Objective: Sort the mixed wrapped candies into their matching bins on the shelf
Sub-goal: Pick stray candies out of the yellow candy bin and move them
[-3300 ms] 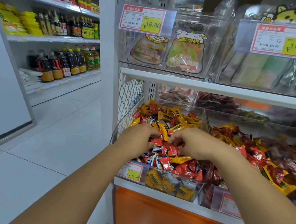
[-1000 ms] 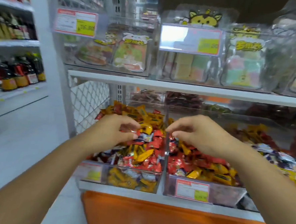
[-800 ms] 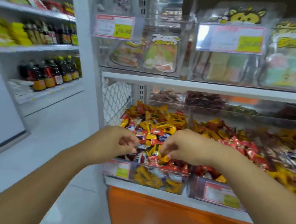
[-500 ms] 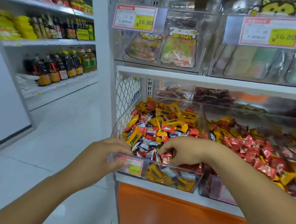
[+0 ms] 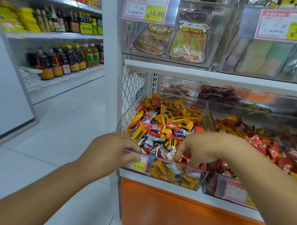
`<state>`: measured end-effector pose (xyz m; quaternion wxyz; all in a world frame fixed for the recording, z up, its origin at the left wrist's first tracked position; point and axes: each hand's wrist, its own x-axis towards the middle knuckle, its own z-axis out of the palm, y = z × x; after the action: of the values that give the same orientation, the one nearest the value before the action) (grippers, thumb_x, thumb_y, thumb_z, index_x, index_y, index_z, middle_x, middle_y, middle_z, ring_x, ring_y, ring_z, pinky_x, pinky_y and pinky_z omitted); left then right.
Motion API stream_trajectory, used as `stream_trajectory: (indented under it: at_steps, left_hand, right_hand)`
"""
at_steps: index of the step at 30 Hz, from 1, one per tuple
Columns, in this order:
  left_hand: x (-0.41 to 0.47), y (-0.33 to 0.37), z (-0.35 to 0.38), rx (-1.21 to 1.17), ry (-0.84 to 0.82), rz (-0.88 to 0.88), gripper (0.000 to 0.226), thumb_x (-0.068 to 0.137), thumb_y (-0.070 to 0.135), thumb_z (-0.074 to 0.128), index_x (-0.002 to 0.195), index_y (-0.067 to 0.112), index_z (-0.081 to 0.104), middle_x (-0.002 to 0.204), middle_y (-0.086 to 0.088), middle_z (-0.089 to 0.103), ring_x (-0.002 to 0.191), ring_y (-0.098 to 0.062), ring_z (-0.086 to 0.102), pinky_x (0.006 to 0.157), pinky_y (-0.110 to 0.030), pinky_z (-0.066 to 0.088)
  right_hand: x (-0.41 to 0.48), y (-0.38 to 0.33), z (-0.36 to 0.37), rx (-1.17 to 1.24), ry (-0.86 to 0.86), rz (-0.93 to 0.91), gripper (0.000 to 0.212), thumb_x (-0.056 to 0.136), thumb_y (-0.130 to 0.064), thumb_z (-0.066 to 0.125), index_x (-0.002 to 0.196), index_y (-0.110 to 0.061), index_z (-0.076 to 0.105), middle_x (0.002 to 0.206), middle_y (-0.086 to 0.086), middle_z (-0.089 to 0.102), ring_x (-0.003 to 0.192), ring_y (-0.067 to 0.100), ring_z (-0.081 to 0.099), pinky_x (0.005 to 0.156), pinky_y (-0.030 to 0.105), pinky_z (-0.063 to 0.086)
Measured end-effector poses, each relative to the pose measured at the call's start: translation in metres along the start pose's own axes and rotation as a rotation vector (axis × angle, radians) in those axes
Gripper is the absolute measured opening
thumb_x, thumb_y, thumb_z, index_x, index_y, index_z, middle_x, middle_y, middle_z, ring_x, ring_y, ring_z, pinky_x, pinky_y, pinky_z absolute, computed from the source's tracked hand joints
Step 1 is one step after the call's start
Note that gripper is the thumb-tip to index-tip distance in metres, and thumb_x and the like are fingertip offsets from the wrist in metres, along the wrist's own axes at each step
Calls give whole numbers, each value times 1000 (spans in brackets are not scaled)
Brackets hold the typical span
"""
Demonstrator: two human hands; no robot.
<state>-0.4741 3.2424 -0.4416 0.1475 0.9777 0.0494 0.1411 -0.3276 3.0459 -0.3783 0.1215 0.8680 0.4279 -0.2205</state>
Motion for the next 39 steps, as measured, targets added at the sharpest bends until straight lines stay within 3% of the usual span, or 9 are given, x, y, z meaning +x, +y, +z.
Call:
stream_trajectory:
  at_steps: [5,8,12,18,20,24,31,36,39]
  left_hand:
    - [23,8,-14,-72,-175,-35,7,80,37,75,78,31,72,78,17,68,74,6,60,65,-13,44]
    - [29,9,-17,-150,-229,-45,9,78,31,78,72,27,72,75,14,70,73,4,62,72,-21,52]
    - [11,1,-4,-232,-81,-50,13,77,34,78,74,40,67,80,17,67,81,3,60,71,-21,51]
    - [0,3,19,-137,108,-11,16,79,51,69,94,46,70,85,29,58,90,4,52,68,-11,38]
    - [3,4,22,-94,115,-10,21,80,56,66,98,46,71,88,27,60,90,4,51,69,-11,37]
    - [3,2,21,-112,98,-17,20,80,55,66,97,47,70,89,27,60,92,4,52,70,-12,39]
    - [5,3,18,-128,49,6,23,81,51,68,102,43,70,85,31,53,89,6,50,70,-12,40]
    - [9,14,16,-289,43,5,19,80,39,74,98,35,74,88,23,62,89,4,57,75,-13,49]
    - [13,19,19,-371,23,15,19,78,34,77,97,32,75,85,20,64,90,7,57,73,-8,47]
  right_hand:
    - [8,-1,-1,-14,-33,3,51,84,-24,72,130,-41,56,142,-7,47,125,21,48,96,32,45]
    - [14,3,13,80,113,-26,30,85,-13,68,109,-30,70,115,-8,62,101,17,59,79,28,50]
    - [7,10,14,182,253,-37,21,86,-5,64,93,-22,74,83,-12,60,71,3,55,61,19,45]
    - [5,2,11,98,96,-67,41,89,-14,64,128,-27,61,117,-14,60,84,4,50,68,16,36]
    - [5,2,10,117,100,-62,38,88,-12,64,122,-27,64,121,-8,60,83,6,51,62,13,36]
    - [3,3,15,204,176,-65,31,86,-9,66,110,-28,68,85,-18,52,64,2,49,53,18,38]
    - [-5,10,14,334,315,-87,27,86,-16,70,108,-30,67,122,-5,59,98,15,60,71,25,48]
    - [-12,14,9,456,436,-114,24,90,-19,66,110,-32,66,101,-16,56,67,0,53,52,9,39]
    - [-25,33,3,620,598,-103,25,86,-20,70,103,-38,68,100,-27,57,74,-7,56,64,12,41]
